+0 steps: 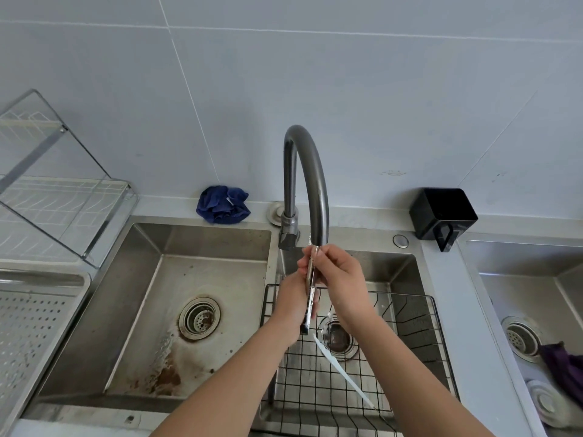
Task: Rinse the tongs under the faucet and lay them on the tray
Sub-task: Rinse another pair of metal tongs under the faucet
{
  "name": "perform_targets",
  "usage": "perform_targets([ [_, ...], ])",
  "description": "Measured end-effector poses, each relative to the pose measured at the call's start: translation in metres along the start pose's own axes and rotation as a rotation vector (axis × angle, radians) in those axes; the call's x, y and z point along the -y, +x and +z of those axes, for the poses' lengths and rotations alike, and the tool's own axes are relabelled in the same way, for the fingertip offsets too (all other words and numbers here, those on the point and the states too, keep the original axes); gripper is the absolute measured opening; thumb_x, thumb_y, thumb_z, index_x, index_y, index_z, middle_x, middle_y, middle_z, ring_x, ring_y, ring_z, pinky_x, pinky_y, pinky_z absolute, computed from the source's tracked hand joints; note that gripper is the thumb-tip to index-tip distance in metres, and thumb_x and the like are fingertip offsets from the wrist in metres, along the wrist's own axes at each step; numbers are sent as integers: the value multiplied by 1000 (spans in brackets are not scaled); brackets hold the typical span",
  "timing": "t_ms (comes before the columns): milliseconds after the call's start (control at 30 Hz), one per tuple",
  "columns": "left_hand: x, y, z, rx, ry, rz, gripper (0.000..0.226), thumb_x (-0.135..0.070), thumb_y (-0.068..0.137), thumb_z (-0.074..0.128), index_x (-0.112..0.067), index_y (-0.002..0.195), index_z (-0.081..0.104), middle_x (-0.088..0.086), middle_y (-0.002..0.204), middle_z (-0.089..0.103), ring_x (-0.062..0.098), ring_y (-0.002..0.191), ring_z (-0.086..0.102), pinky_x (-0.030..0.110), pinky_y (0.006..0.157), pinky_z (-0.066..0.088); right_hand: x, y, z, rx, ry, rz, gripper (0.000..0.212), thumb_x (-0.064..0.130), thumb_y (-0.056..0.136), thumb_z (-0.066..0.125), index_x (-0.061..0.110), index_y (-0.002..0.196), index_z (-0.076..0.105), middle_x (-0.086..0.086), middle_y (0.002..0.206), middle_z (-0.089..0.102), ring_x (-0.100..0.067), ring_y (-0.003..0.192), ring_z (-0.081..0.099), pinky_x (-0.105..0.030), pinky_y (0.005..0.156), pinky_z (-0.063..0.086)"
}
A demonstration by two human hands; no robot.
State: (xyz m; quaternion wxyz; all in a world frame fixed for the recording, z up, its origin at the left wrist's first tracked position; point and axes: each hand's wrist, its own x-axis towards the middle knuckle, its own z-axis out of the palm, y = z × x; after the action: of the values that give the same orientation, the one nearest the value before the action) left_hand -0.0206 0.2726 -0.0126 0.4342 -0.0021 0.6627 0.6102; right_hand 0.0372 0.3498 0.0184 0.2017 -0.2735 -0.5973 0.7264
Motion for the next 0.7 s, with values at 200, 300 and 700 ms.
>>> perform_targets([
  [200,-1,4,13,9,-159,8,49,-26,99,40,-18,59,68,5,54,52,16,40,46,23,37,32,14,5,-17,58,-288,-78,29,15,100,55,29,87,76,-4,91,79,-23,89,75,-55,89,59],
  [300,-8,3,13,46,-208,-17,57,-26,101,40,-21,52,68,6,55,52,16,38,44,21,36,31,8,5,-24,-49,-335,-123,23,12,95,68,32,91,77,7,85,78,-11,82,74,-44,84,61],
  [700,-11,6,-9,160,-288,-130,85,-80,88,30,-15,64,79,5,71,76,16,61,74,21,47,53,-30,-7,4,-54,-336,81,34,43,87,77,28,115,65,11,95,75,4,88,70,-20,75,57],
])
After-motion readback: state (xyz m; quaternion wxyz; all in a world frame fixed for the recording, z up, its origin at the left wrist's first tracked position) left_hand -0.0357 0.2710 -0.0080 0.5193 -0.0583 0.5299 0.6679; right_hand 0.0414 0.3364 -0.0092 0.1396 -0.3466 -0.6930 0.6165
